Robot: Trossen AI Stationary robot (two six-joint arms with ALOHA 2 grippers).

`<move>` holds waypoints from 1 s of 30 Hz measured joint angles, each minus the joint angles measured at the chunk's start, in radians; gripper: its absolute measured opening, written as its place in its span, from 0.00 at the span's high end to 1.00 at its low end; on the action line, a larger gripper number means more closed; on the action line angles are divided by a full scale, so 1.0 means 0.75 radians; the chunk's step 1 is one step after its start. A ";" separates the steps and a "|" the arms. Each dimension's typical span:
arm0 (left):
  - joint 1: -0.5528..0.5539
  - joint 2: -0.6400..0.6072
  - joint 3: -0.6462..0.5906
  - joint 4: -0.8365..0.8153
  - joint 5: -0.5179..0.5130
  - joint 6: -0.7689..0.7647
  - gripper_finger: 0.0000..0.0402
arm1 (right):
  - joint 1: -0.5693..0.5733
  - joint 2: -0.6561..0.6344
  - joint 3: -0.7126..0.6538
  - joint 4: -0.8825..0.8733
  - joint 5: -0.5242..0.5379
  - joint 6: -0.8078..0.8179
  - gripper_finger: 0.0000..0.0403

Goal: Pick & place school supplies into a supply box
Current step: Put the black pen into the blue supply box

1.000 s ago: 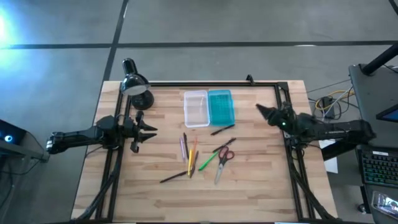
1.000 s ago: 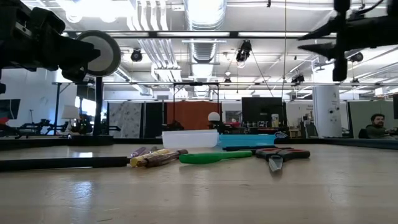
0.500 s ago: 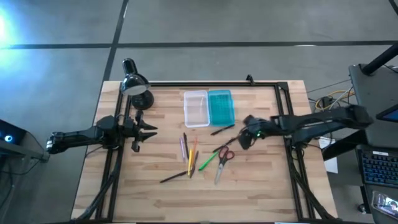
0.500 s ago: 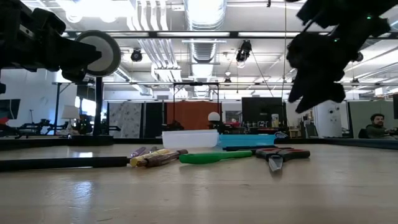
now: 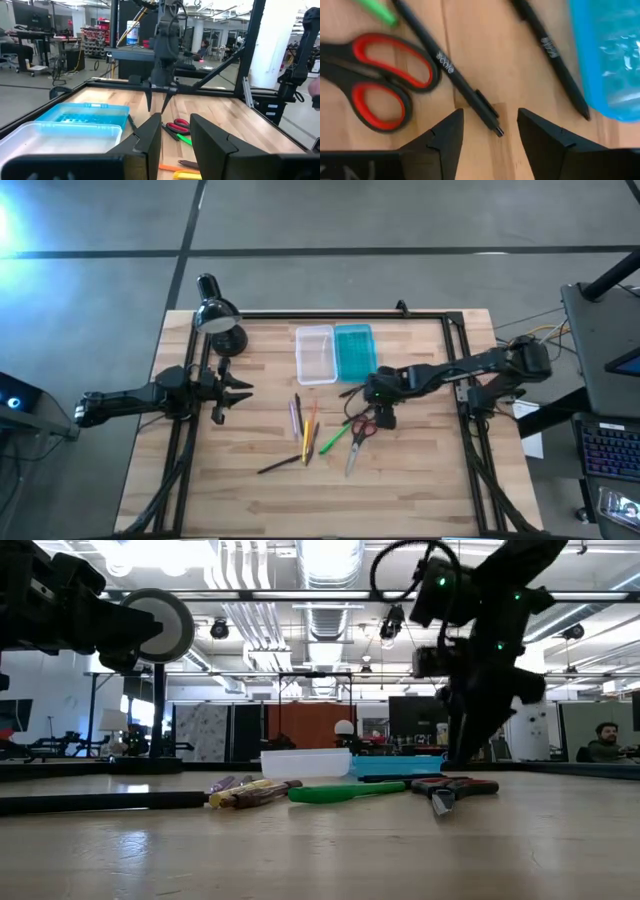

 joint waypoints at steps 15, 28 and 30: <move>0.000 0.001 0.000 0.001 0.000 0.000 0.78 | -0.038 0.275 0.154 -0.077 -0.164 -0.431 0.74; 0.000 0.001 0.000 0.001 0.000 0.000 0.78 | -0.092 0.215 0.205 -0.172 -0.233 -0.210 0.95; 0.000 0.001 0.000 0.001 0.000 0.000 0.78 | -0.103 0.156 0.232 -0.195 -0.329 -0.113 0.95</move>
